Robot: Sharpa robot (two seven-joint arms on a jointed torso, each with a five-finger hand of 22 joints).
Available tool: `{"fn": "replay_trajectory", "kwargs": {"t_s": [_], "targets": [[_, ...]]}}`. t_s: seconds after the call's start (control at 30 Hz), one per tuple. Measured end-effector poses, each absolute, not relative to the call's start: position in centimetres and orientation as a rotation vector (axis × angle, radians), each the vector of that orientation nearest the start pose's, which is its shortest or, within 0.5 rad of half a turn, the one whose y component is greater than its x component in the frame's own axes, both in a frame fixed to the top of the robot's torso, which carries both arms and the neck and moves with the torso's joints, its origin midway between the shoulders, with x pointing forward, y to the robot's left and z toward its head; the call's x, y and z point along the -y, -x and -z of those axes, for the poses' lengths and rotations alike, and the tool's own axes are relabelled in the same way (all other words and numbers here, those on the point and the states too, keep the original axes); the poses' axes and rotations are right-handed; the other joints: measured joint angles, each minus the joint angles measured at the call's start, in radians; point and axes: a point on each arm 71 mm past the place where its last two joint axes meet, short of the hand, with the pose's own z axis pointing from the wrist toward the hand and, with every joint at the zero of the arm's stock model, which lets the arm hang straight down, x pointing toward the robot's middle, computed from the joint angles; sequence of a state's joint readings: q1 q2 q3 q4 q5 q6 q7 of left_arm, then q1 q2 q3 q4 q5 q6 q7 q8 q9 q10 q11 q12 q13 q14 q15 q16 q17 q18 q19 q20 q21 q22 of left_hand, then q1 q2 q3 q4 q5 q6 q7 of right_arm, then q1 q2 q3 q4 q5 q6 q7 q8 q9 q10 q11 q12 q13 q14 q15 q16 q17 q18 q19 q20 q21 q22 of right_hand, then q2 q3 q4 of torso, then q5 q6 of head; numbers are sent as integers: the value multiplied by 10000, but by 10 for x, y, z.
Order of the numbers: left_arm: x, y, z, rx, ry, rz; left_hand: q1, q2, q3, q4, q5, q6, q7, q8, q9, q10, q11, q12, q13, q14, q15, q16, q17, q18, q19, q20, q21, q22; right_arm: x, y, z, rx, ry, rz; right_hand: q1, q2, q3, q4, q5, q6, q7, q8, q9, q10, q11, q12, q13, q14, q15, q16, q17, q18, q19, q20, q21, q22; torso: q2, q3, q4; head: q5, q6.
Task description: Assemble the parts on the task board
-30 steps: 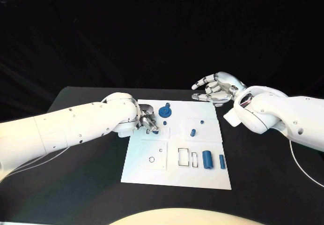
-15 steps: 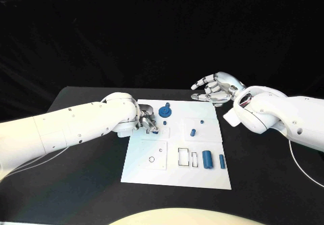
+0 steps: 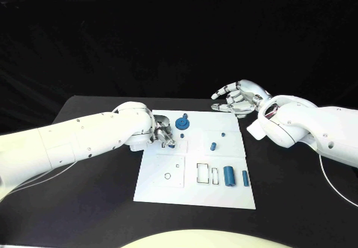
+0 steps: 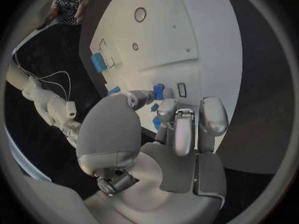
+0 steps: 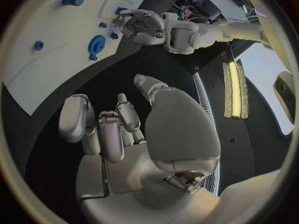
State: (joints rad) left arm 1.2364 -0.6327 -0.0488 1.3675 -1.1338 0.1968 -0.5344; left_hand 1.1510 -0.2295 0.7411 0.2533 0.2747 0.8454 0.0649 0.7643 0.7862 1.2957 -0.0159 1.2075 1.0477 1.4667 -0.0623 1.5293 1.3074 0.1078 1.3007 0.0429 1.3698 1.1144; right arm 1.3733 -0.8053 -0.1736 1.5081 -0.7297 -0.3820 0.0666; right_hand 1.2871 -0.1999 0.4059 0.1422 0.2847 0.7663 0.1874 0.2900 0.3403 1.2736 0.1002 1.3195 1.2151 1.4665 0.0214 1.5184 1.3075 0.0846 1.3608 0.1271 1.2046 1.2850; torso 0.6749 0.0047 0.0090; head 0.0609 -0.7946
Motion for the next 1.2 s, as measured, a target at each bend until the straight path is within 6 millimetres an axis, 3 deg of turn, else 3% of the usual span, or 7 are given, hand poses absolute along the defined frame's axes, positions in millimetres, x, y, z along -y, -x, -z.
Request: {"fn": "replay_trajectory", "kwargs": {"t_s": [0.07, 0.1, 0.87, 1.2], "targets": [[-154, -505, 222, -23356, 408, 3797, -42, 42, 54, -54, 0, 16, 15, 0, 15, 0, 0, 0, -3, 0, 0, 0, 0, 0, 0, 0, 0, 0, 192, -503, 149, -16751, -3727, -10399, 0, 0, 0, 0, 0, 0, 0, 0, -1, 0, 0, 0, 0, 0, 0, 0, 0, 0, 0, 0, 0, 0, 0, 2, 0, -1, 0], [-154, -506, 223, -23363, 408, 3790, -53, 53, 357, -356, -5, 19, 17, -3, 11, 0, 0, 0, -10, 0, 0, 0, 0, 0, 0, 0, 0, 0, 192, -503, 149, -16751, -3727, -10398, 0, 0, 0, 0, 0, 0, 0, 0, 0, 0, 0, 0, 0, 0, 0, 0, 0, 0, 0, 0, 0, 0, 0, 2, -2, -1, -1], [-148, -509, 223, -23554, 408, 3553, -177, 177, 358, -356, 43, 127, 15, 135, 52, 40, 36, 0, -18, -36, -35, 0, -1, 0, -1, 0, 9, -1, 193, -503, 149, -16811, -3738, -10385, 0, 0, -28, 28, 0, 0, 0, 41, -2, 0, 0, 0, 0, 0, 0, 0, -2, 1, 0, 0, 0, -2, 3, 1, -4, -18, -36], [-148, -509, 224, -23606, 431, 3510, -552, 348, 282, -432, -53, 164, -32, 132, 155, 176, -98, 37, 52, 3, -76, 39, -1, -1, 36, -37, 38, 48, 193, -503, 150, -16847, -3727, -10393, 0, 0, -28, 28, 0, 0, 0, 40, -3, 0, 0, 0, 1, 0, 0, 0, -3, 0, 0, 0, 0, -2, -4, 1, 2, -35, -39]]}}
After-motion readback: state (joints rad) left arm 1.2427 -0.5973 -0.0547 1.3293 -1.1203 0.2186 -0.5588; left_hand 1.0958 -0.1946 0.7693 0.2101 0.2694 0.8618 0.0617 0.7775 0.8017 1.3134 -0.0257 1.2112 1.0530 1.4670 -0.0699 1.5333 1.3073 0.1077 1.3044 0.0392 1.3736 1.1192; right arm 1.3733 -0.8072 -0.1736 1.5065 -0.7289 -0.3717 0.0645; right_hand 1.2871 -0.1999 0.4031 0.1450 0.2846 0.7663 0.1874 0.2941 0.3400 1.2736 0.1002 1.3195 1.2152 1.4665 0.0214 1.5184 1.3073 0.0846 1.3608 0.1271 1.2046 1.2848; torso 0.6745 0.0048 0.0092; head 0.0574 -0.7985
